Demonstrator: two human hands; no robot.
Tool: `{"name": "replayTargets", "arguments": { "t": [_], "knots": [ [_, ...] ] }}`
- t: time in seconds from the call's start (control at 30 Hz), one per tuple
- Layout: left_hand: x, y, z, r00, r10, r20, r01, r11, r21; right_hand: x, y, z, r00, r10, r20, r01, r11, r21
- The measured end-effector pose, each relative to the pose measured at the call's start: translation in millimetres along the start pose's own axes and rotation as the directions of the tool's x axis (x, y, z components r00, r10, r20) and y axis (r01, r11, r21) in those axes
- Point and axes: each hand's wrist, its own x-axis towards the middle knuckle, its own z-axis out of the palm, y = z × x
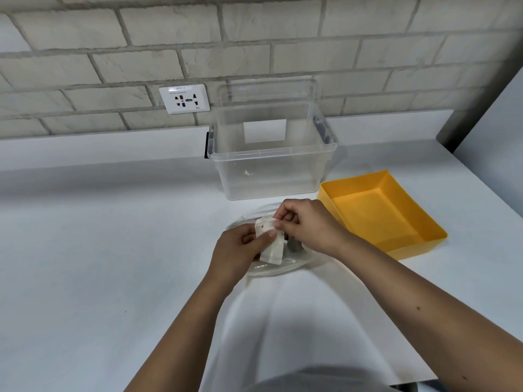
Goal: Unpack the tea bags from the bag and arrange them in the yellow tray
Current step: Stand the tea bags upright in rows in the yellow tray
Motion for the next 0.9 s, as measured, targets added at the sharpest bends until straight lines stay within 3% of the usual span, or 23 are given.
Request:
{"name": "replayTargets", "arguments": {
  "t": [0.17,0.27,0.37,0.47,0.57,0.63,0.73,0.9],
  "knots": [
    [8,-9,-6,0.991,0.039,-0.131,-0.025,0.994,0.105,-1,10,0,0.999,0.035,-0.015,-0.034,0.997,0.062],
    [10,-11,-14,0.979,0.049,-0.199,-0.029,0.994,0.102,-6,20,-5,0.996,0.029,0.082,-0.017,0.989,-0.147],
    [12,-12,-18,0.973,0.053,-0.225,-0.031,0.994,0.102,-10,27,-5,0.982,0.014,0.188,0.066,0.909,-0.412],
    [12,-12,-17,0.974,0.053,-0.222,-0.032,0.995,0.099,-12,29,-3,0.980,0.008,0.200,0.086,0.886,-0.457],
    [13,-11,-18,0.973,0.044,-0.226,-0.023,0.995,0.096,-12,29,-8,0.983,0.004,0.182,0.063,0.931,-0.360],
    [13,-10,-18,0.971,0.023,-0.238,-0.009,0.998,0.060,-12,24,-18,0.991,0.021,0.133,-0.003,0.991,-0.137],
    [12,-7,-17,0.979,-0.036,-0.202,0.032,0.999,-0.025,-10,11,-32,0.990,0.039,0.135,-0.058,0.988,0.140],
    [9,-2,-9,0.991,-0.083,-0.106,0.076,0.995,-0.068,-6,-8,-32,0.968,0.040,0.248,-0.075,0.989,0.131]
  ]
}}
